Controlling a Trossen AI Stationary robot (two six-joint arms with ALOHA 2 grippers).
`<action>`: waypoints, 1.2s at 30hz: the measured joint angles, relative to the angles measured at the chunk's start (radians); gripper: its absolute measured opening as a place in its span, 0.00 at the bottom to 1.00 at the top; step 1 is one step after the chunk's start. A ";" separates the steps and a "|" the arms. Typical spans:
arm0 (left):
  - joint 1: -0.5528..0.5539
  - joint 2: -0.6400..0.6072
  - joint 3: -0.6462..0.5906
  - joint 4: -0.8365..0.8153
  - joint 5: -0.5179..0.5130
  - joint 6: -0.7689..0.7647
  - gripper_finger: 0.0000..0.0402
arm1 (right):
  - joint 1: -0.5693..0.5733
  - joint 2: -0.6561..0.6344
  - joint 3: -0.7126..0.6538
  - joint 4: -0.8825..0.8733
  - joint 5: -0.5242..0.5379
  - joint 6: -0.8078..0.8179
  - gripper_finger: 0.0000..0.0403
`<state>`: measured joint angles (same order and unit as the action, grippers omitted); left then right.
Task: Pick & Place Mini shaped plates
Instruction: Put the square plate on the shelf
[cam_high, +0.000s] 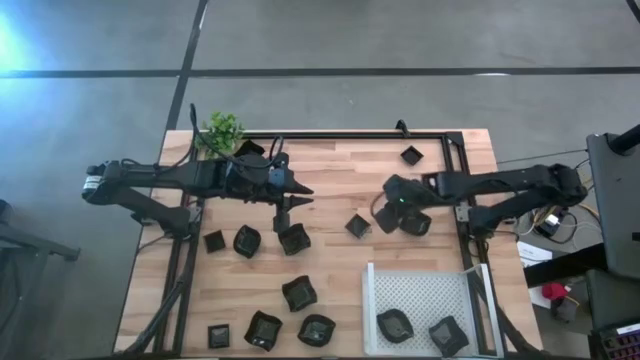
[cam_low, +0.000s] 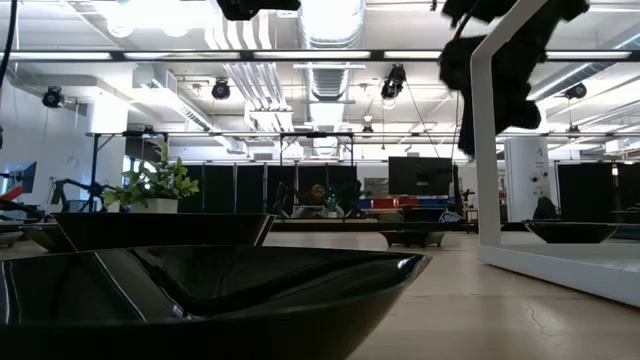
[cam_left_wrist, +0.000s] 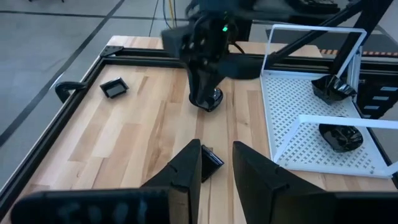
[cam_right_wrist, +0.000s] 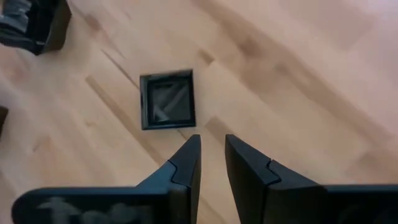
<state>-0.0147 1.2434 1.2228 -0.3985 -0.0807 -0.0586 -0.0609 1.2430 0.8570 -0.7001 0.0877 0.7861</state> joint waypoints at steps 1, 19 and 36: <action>0.000 0.000 0.000 0.000 0.000 -0.002 0.21 | -0.019 0.017 0.000 0.014 -0.031 -0.006 0.17; 0.002 0.000 0.000 0.001 -0.026 -0.006 0.21 | -0.144 0.299 -0.001 0.230 -0.213 -0.094 0.18; 0.002 0.000 0.000 -0.016 -0.026 -0.005 0.21 | -0.143 0.414 0.000 0.340 -0.247 -0.132 0.17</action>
<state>-0.0132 1.2434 1.2228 -0.4143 -0.1066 -0.0639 -0.2038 1.6569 0.8566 -0.3602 -0.1589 0.6540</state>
